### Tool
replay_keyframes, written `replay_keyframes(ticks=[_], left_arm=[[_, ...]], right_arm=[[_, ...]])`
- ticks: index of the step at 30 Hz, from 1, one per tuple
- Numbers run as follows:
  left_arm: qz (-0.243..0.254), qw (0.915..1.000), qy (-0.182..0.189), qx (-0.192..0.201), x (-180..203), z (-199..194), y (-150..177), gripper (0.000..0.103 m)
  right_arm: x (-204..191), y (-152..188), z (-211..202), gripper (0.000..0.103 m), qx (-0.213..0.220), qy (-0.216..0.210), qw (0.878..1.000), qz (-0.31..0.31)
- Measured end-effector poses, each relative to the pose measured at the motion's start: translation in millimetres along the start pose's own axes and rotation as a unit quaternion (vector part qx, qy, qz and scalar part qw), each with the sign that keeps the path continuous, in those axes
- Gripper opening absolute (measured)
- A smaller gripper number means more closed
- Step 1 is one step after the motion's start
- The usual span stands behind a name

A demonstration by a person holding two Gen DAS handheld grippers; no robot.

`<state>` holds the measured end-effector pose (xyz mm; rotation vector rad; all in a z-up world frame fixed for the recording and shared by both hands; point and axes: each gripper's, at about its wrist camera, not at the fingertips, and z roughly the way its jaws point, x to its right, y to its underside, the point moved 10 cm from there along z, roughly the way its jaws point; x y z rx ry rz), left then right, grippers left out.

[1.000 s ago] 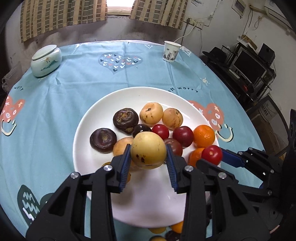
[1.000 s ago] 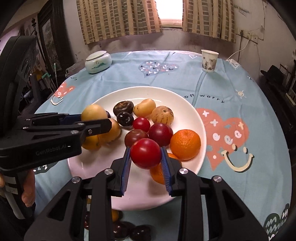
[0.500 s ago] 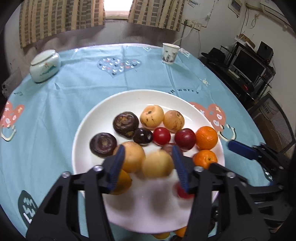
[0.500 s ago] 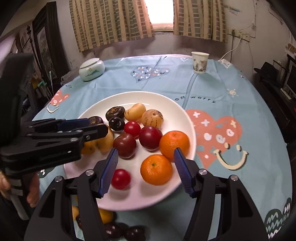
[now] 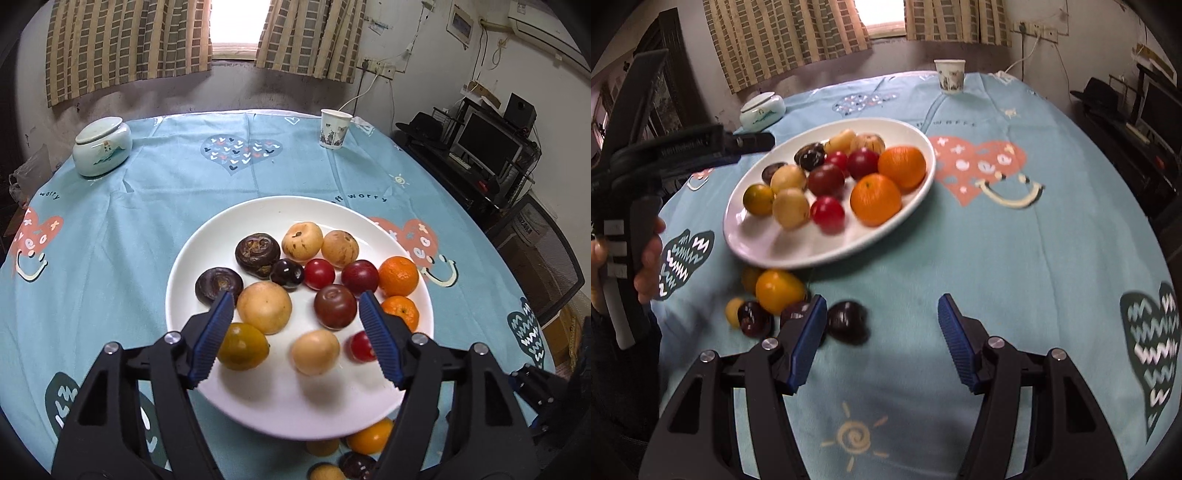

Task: Organize fruits
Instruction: 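Carry the tomato and pear onto the plate and open both grippers, then move both open grippers back over the fruit pile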

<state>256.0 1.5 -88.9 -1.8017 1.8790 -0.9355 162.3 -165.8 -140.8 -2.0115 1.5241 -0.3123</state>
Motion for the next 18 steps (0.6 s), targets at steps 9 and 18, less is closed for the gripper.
replay_keyframes(ticks=[9, 18], left_arm=[[-0.016, 0.9994, -0.031, -0.008, -22.2, -52.6, 78.6, 0.085], [0.0, 0.994, -0.031, -0.105, -22.9, -40.2, 162.7, 0.085]], right_arm=[[-11.9, 26.8, 1.3, 0.063, -0.019, 0.0, 0.999, -0.036], [-18.5, 15.3, 28.5, 0.046, -0.008, -0.011, 0.997, -0.072]])
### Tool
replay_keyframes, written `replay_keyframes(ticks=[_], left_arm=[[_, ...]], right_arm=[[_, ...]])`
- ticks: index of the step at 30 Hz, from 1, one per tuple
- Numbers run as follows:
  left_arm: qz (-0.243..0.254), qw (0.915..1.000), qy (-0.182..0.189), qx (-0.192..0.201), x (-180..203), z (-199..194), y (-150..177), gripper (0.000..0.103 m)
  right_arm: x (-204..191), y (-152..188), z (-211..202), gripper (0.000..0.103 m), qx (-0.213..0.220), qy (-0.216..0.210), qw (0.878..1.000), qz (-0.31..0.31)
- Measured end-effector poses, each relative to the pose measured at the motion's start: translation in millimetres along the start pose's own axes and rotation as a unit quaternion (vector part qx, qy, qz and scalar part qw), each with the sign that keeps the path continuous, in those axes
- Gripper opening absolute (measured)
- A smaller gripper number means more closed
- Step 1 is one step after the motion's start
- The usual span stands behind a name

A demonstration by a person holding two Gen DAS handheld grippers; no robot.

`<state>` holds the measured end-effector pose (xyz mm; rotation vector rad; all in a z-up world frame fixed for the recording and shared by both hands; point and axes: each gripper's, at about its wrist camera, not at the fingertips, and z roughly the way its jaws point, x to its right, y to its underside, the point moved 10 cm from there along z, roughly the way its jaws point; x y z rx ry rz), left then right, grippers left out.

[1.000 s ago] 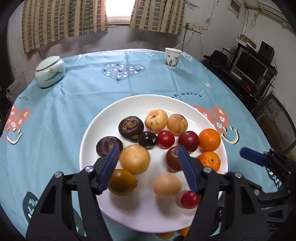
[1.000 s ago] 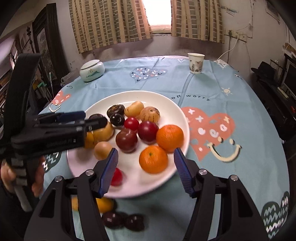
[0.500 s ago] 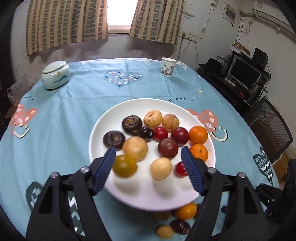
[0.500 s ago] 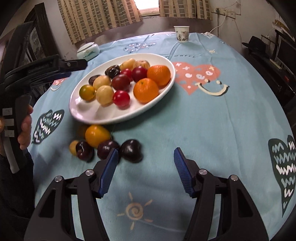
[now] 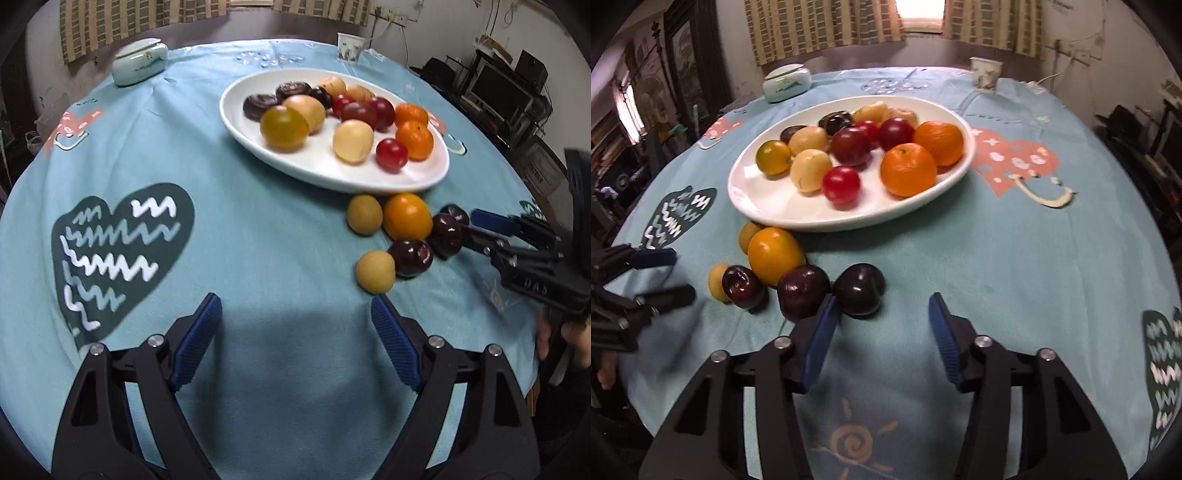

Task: Organize fruits
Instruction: 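Move both open grippers back over the fruit pile, then grasp a dark plum with the right gripper while the left grasps a small tan fruit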

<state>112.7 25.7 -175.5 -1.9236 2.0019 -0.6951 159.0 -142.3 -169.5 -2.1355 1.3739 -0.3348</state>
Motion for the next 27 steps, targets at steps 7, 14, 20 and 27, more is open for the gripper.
replay_keyframes(ticks=[7, 14, 20, 27], left_arm=[[0.026, 0.9996, -0.001, -0.002, 19.0, 8.8, 1.1, 0.085], [0.027, 0.9996, -0.003, 0.005, 21.5, 8.7, 0.4, 0.084], [0.024, 0.9991, 0.026, 0.024, 26.2, 6.7, -8.6, 0.045], [0.029, 0.9979, 0.039, 0.042, 30.7, 12.7, -15.0, 0.036]], right_arm=[[-16.3, -10.7, 6.9, 0.039, -0.001, -0.008, 0.999, -0.044], [-13.7, -8.7, -5.3, 0.032, -0.003, -0.012, 1.0, -0.019], [5.2, 7.4, -39.3, 0.032, 0.016, -0.001, 1.0, 0.018], [20.7, 22.5, -50.5, 0.032, 0.019, -0.006, 0.998, 0.064]])
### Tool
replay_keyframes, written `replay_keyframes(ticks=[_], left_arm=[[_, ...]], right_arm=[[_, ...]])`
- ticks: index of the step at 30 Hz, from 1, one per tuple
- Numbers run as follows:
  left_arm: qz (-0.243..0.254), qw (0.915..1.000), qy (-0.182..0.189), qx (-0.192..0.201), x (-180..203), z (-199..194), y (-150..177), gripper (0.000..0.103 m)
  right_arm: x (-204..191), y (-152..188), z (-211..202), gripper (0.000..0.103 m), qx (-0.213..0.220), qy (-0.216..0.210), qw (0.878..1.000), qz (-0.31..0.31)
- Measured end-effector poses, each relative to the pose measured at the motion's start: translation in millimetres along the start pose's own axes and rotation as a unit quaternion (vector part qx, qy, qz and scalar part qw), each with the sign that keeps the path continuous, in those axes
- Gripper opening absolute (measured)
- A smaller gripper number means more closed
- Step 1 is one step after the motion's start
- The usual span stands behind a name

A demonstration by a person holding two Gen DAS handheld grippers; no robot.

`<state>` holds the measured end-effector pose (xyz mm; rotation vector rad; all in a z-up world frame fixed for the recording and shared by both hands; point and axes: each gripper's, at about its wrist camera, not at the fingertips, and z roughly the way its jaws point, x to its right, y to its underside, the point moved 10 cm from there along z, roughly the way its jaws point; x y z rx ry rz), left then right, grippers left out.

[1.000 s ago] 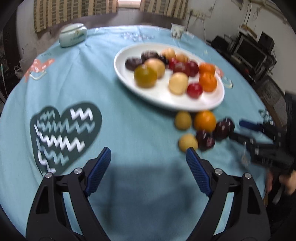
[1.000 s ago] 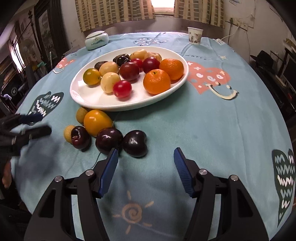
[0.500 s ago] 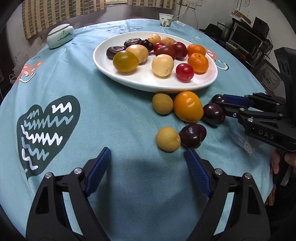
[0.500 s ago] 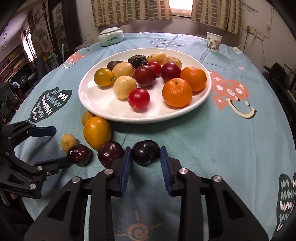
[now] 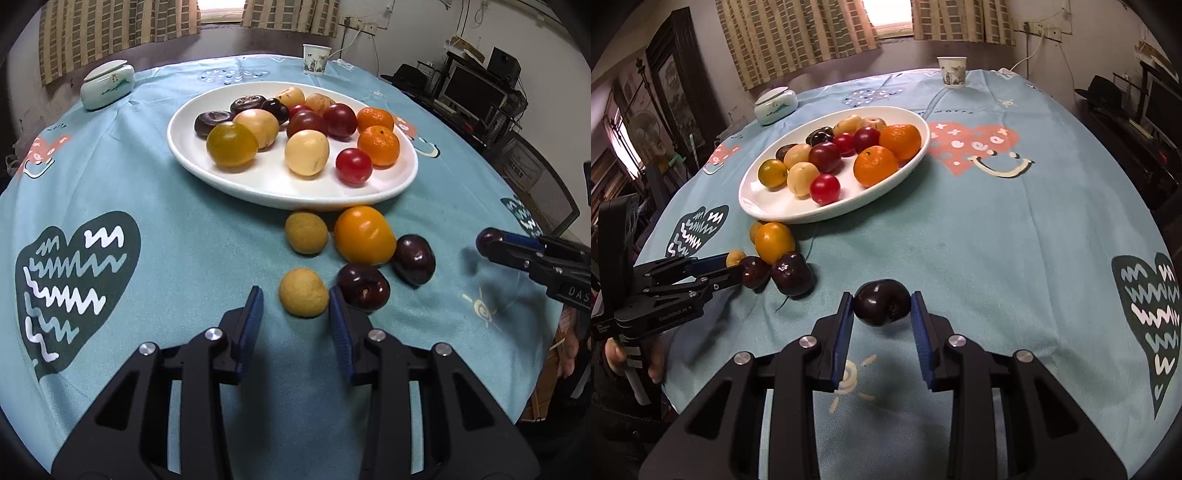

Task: Organize fruits
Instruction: 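Grasp a dark plum with the right gripper while the left grasps a small tan fruit, then carry the plum and tan fruit onto the plate and open both grippers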

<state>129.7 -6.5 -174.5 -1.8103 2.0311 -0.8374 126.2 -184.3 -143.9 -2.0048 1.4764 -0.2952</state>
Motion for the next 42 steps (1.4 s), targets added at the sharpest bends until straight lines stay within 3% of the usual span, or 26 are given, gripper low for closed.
replay_keyframes(ticks=[4, 6, 21, 28, 34, 42], left_arm=[[-0.015, 0.9998, 0.015, 0.0, -1.3, 2.2, -4.0, 0.035], [-0.018, 0.9994, 0.029, 0.001, 0.8, 1.5, -4.2, 0.027], [-0.016, 0.9987, 0.022, 0.043, 8.4, -51.2, -5.8, 0.027], [-0.034, 0.9984, 0.029, 0.034, 4.4, -59.4, -8.7, 0.027], [-0.03, 0.9982, 0.02, 0.049, -1.6, -67.8, -28.3, 0.027], [0.0, 0.998, 0.011, 0.062, 3.3, -57.0, -79.0, 0.027]], right_arm=[[-3.7, 4.2, -0.3, 0.032, 0.001, -0.008, 1.0, 0.002], [-5.3, 5.9, 1.2, 0.032, -0.003, -0.011, 1.0, 0.004], [-37.9, -1.7, -19.4, 0.032, 0.021, -0.028, 0.999, -0.024], [-46.9, -14.8, -29.7, 0.032, 0.041, -0.04, 0.998, -0.032], [-53.5, -32.0, -24.9, 0.032, 0.048, -0.05, 0.997, -0.037], [-66.9, -59.4, -7.7, 0.032, 0.045, -0.061, 0.996, -0.054]])
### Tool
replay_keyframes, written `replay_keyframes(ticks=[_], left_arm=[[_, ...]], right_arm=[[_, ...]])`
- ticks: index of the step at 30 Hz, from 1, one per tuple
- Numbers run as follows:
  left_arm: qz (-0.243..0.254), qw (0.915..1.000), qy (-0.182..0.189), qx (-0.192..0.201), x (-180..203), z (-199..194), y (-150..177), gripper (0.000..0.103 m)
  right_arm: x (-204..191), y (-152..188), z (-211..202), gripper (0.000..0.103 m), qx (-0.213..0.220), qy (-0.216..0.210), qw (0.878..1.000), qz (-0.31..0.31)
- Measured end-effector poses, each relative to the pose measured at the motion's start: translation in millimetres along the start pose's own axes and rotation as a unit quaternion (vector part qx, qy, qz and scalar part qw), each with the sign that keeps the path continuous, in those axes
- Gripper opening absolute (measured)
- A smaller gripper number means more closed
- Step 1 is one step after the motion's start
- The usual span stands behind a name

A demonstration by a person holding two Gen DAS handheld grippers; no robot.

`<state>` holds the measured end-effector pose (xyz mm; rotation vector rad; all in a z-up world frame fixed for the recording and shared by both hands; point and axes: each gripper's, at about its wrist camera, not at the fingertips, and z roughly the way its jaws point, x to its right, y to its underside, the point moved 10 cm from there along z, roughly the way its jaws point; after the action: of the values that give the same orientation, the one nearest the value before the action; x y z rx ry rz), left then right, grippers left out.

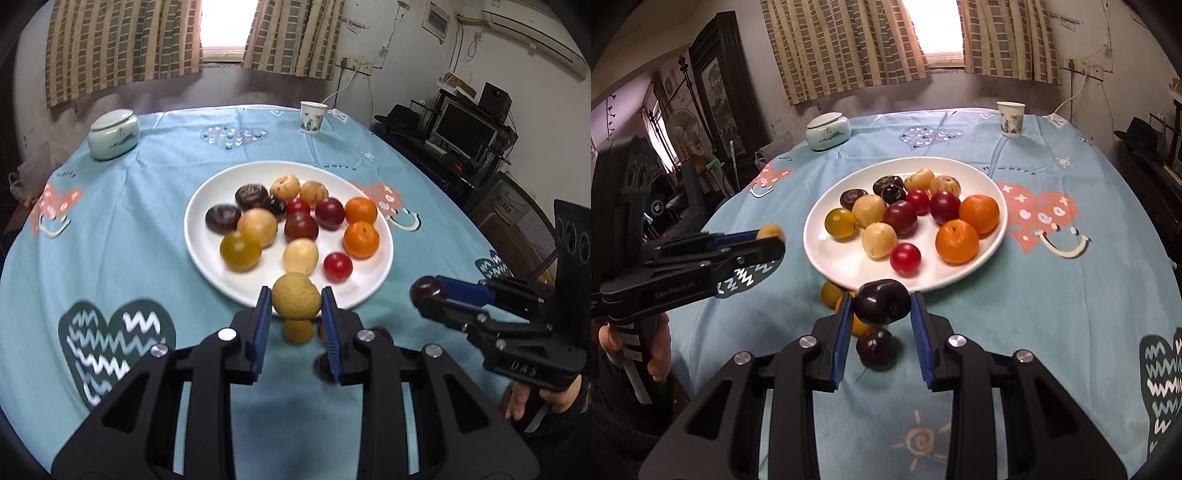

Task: Organize fruits
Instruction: 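Carry the plum and tan fruit onto the plate and open both grippers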

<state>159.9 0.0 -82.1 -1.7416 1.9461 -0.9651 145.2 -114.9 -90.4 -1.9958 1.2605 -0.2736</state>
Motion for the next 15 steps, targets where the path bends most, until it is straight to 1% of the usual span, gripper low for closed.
replay_keyframes(ticks=[4, 8, 11, 15], left_arm=[[0.005, 1.0, 0.003, -0.005, 0.9, 21.9, -25.8, 0.028], [0.008, 0.9999, -0.006, -0.012, -4.4, 48.3, -50.2, 0.028], [-0.005, 0.9997, -0.006, -0.025, -11.1, 67.3, -56.0, 0.028], [-0.008, 0.999, -0.008, -0.043, -14.9, 84.6, -51.3, 0.028]], right_arm=[[2.5, -20.4, 13.9, 0.032, -0.002, 0.006, 1.0, -0.009], [11.3, -41.1, 36.0, 0.032, -0.012, 0.02, 1.0, -0.015], [16.1, -55.0, 55.4, 0.032, -0.016, 0.03, 0.999, -0.022], [26.3, -60.8, 80.1, 0.032, -0.029, 0.048, 0.998, -0.023]])
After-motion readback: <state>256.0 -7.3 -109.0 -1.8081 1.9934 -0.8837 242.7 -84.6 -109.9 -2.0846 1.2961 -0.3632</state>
